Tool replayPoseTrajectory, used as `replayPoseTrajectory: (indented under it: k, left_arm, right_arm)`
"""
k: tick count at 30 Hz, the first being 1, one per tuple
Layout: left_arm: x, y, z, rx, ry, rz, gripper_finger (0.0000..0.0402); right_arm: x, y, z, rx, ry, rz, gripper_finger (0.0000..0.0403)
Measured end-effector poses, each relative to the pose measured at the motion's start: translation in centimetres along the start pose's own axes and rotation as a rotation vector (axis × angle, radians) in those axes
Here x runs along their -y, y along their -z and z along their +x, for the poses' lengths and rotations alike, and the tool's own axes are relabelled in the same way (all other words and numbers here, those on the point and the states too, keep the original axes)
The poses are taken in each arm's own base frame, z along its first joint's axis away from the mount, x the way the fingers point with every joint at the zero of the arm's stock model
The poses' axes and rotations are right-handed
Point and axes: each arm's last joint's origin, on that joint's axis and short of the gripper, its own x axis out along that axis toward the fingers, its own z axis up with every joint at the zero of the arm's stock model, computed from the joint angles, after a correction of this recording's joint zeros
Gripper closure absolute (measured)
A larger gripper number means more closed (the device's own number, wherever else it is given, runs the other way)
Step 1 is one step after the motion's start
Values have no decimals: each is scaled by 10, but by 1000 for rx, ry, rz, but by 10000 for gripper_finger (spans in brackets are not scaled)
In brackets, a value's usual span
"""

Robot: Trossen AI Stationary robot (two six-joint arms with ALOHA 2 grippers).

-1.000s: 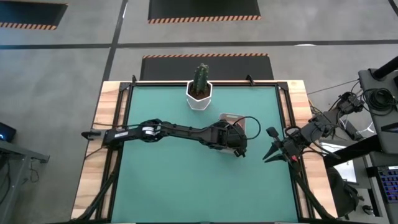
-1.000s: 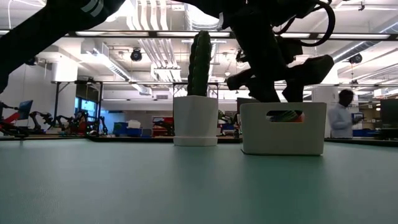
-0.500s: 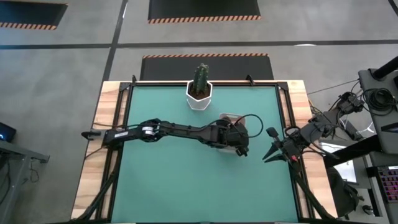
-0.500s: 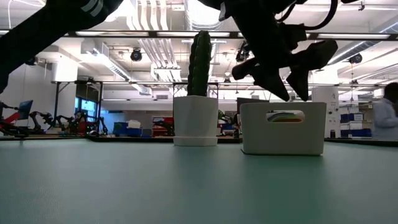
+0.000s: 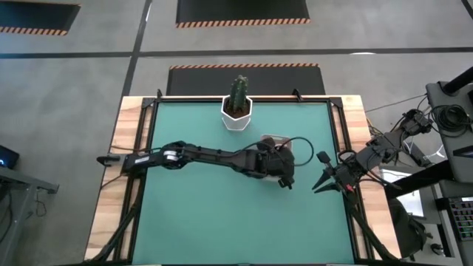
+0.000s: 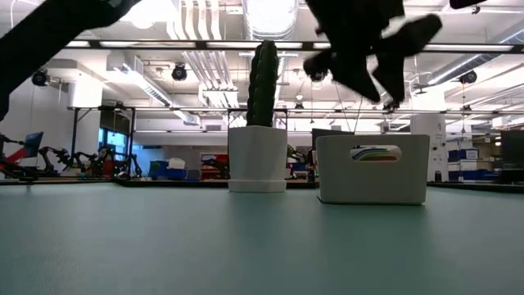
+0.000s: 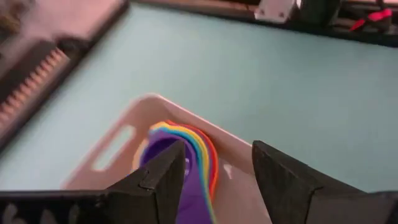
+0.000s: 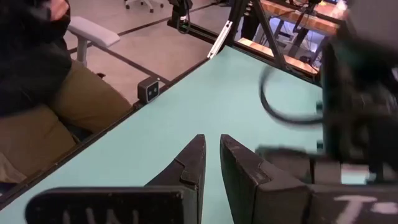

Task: Nest measuring cups in basket
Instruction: Return to Home Position

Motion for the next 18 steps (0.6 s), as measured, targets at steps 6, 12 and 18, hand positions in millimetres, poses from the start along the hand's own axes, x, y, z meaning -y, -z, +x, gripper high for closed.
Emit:
replayPoseTrajectory:
  k: [6, 12, 18]
  left_arm:
    - [27, -6, -61, 125, -146, 245, 232]
    - [48, 6, -111, 35, 154, 651, 248]
    - [44, 16, -132, -103, 442, 743, 301]
  right_arm:
    - [0, 0, 1, 14, 3, -43, 365]
    - [-1, 7, 12, 133, 41, -145, 365]
    - [-1, 25, 25, 161, 126, -143, 365]
